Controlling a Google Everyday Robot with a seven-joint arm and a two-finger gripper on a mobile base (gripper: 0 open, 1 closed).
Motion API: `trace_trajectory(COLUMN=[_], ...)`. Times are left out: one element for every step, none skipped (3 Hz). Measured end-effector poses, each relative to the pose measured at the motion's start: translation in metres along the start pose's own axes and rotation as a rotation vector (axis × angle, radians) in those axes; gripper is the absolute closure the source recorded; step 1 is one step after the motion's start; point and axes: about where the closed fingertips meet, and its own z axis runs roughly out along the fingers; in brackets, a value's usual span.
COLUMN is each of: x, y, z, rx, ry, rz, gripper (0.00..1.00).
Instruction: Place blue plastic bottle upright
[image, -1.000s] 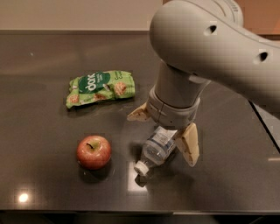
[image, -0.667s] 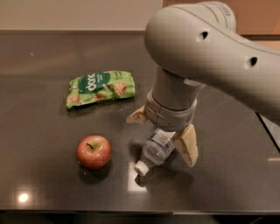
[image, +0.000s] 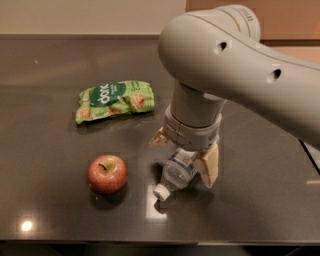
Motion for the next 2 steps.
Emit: trace_trajectory(x=[0.0053,0.0111], y=[0.0011,0.0034], z=[-0.003,-0.007], rx=[-0.01,-0.013], ry=[0.021,0.038], rz=[0.009,0.023], gripper=[0.41,0.64])
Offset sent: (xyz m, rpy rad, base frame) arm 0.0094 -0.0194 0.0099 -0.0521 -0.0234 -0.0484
